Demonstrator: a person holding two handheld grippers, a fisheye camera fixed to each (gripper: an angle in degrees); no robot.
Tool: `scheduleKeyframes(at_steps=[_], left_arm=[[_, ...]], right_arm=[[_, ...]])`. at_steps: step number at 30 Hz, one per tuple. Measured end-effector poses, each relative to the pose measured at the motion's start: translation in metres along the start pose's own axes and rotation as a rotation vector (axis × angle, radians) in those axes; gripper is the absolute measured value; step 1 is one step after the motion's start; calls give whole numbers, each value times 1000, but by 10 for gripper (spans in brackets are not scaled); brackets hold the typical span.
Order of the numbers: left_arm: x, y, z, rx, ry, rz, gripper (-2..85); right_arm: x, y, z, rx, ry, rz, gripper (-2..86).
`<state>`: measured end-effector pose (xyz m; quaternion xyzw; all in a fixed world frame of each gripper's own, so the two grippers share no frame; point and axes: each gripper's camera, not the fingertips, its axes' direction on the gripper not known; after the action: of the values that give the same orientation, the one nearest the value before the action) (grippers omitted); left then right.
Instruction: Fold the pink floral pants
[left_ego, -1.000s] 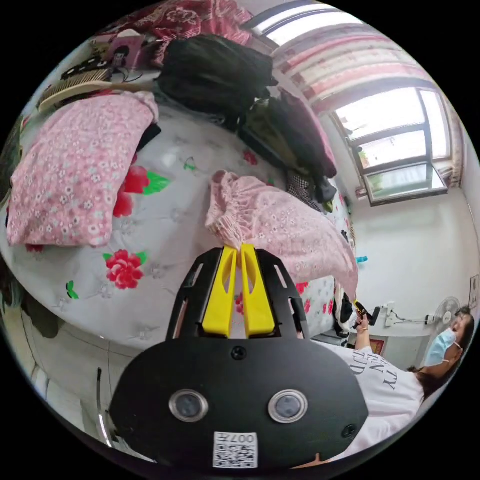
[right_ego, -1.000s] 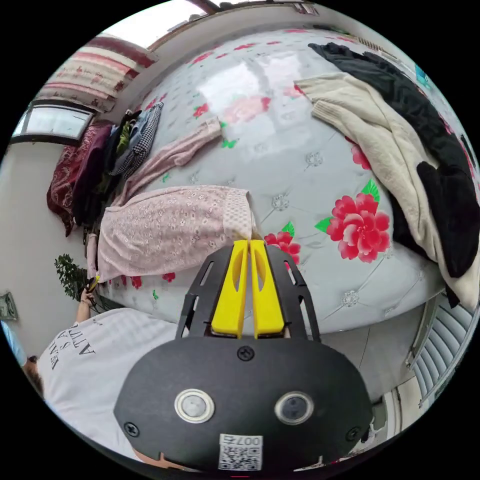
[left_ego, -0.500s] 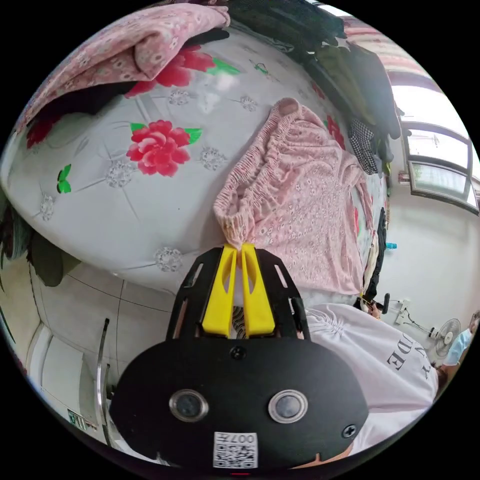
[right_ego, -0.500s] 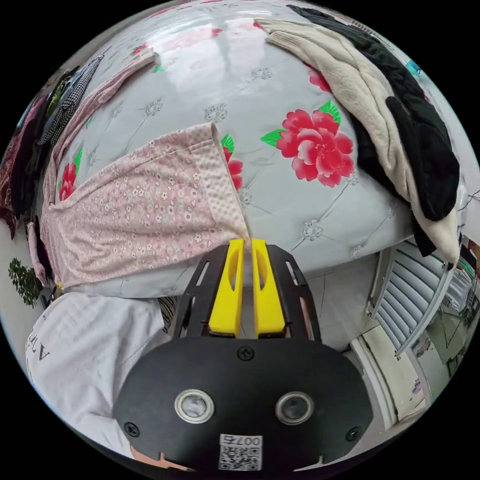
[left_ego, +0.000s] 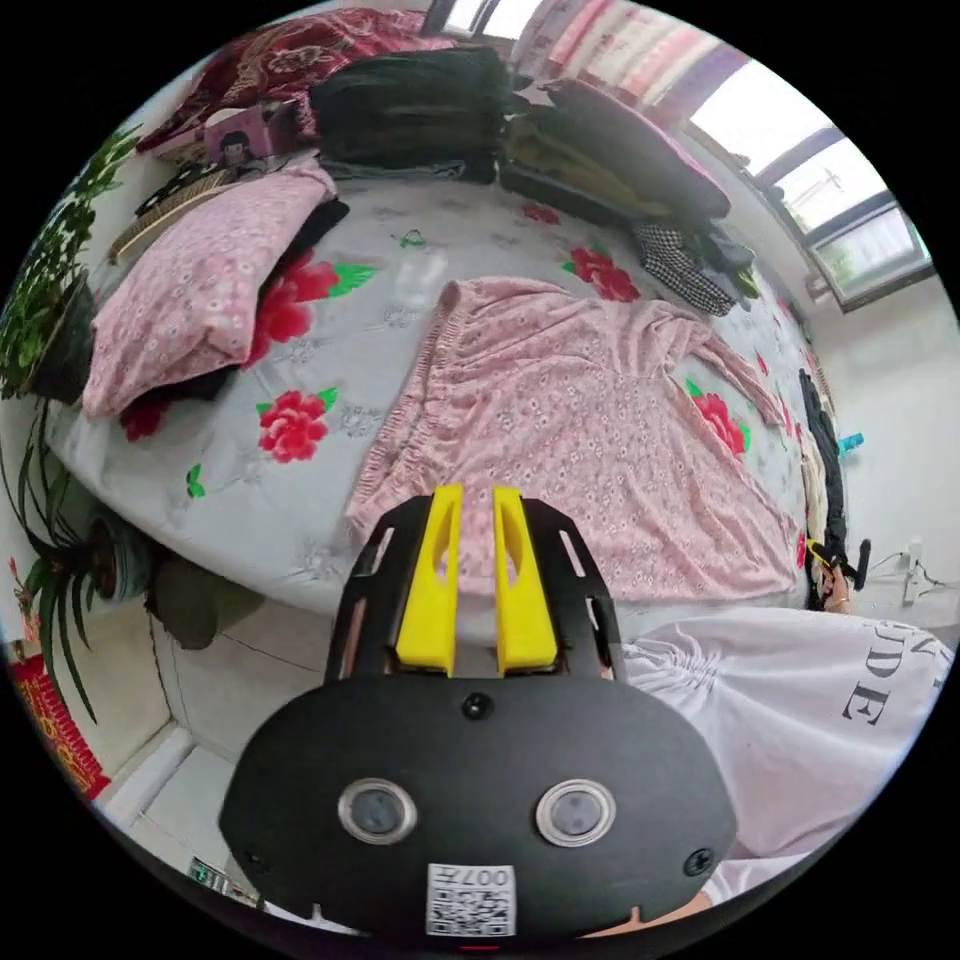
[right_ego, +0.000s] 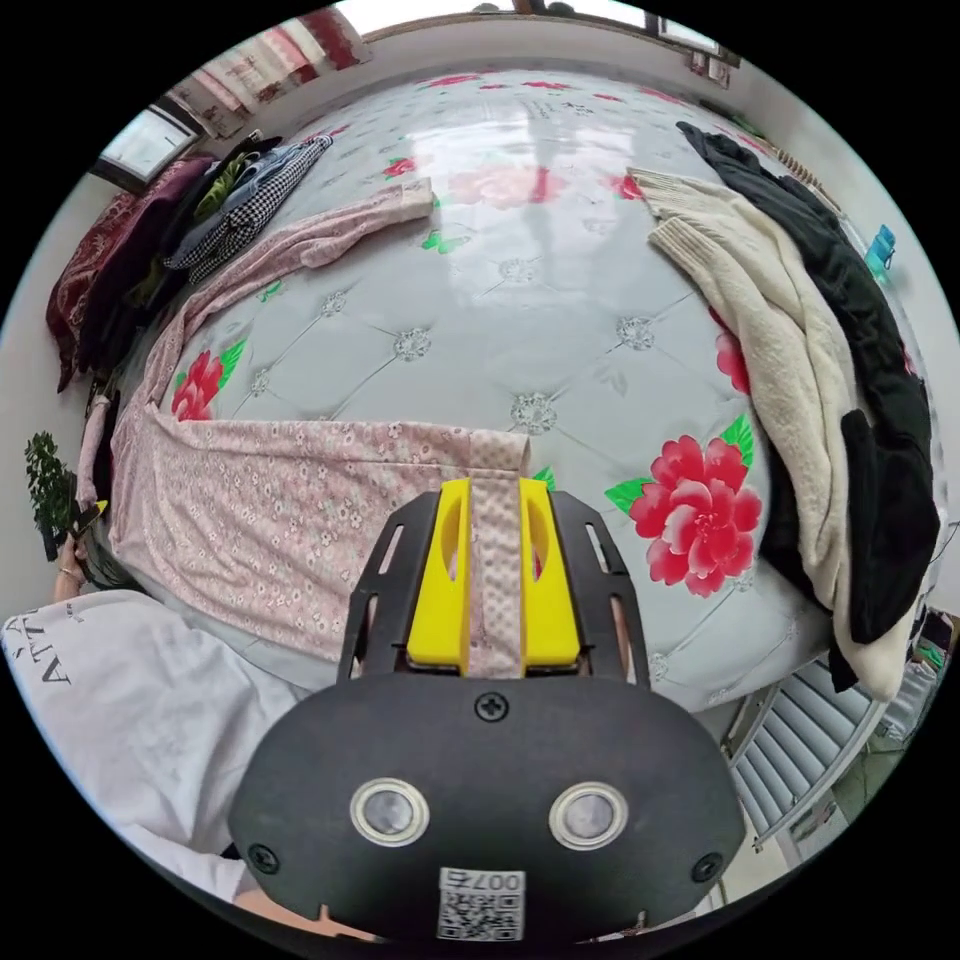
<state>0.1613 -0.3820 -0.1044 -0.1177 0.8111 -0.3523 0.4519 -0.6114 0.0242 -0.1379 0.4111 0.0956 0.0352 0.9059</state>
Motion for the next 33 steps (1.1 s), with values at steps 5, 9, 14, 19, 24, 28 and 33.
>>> scheduleKeyframes(at_steps=[5,9,14,19,24,28,33], left_arm=[[83,-71,58,-26,24,91,13],[118,-105,100,-114,-174,119,-7],[124,-111,104,-118,-224,111,-9],[122,-99,97,-49,-198,51,-10],[134,-97,96,-48,-254,65,-10],[135,-98,94,-56,-261,46,-10],[120,-86,85,6,-175,-114,-10]], right_arm=[[1,-13,18,-41,19,-38,7],[16,-10,-15,79,-63,1,2],[40,-15,-37,180,-125,78,16],[41,-11,-1,-4,-181,-12,39],[37,-20,9,2,-43,-27,5],[84,-33,-8,149,-132,258,2],[96,-51,4,128,-244,266,21]])
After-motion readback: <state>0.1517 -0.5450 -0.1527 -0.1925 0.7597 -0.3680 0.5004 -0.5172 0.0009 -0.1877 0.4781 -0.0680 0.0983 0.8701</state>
